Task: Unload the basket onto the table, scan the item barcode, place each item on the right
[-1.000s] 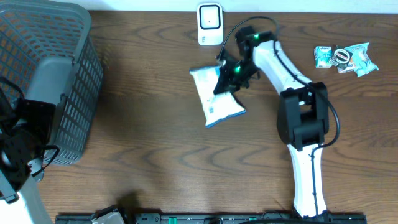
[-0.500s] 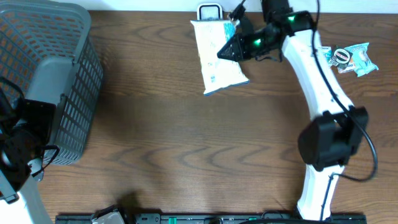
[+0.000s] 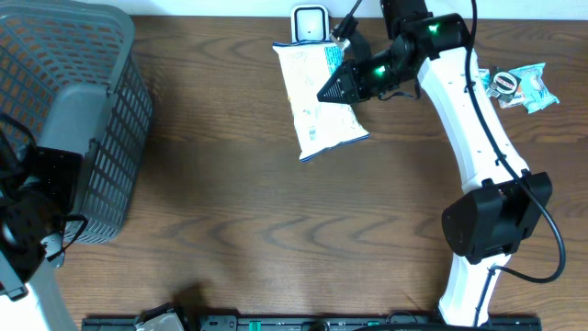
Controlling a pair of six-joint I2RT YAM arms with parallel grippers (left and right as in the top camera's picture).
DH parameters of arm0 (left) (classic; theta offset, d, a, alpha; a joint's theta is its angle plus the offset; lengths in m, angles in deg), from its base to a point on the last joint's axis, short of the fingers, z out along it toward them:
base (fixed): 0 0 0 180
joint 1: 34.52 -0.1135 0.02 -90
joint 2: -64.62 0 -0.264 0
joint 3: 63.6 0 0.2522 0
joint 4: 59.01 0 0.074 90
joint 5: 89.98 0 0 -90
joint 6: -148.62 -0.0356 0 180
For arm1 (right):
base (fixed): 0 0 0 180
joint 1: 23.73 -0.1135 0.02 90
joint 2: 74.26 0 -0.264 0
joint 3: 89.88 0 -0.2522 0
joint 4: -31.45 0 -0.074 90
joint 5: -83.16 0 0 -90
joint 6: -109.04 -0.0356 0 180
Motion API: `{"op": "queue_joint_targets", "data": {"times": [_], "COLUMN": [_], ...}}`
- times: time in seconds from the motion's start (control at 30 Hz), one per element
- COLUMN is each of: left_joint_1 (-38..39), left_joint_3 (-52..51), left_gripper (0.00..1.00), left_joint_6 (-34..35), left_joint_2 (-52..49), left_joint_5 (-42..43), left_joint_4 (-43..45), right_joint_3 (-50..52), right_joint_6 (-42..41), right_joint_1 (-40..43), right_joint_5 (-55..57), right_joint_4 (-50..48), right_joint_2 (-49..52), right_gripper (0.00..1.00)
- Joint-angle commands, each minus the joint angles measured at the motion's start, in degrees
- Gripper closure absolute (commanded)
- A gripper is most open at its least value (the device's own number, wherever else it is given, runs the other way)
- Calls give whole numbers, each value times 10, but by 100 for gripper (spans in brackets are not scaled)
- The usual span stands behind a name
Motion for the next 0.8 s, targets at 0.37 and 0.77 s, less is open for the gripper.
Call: {"op": "queue_joint_targets", "data": {"times": [0.37,0.77], "left_joint_1": [-3,-3], "left_joint_3": [4,4], "left_gripper": [2,3], "left_joint_6": [3,3], "left_joint_2": [0,0], "left_joint_5": [-5,-5], "left_joint_4": [-27,-27], "right_joint_3": [1,52], "right_joint_6": [-167,-242], "right_joint_1": [-26,-114], "right_joint_5": [410,844], "right_joint_4": [-33,-34], "right_joint_2": [-3,69], "right_gripper": [99,99]}}
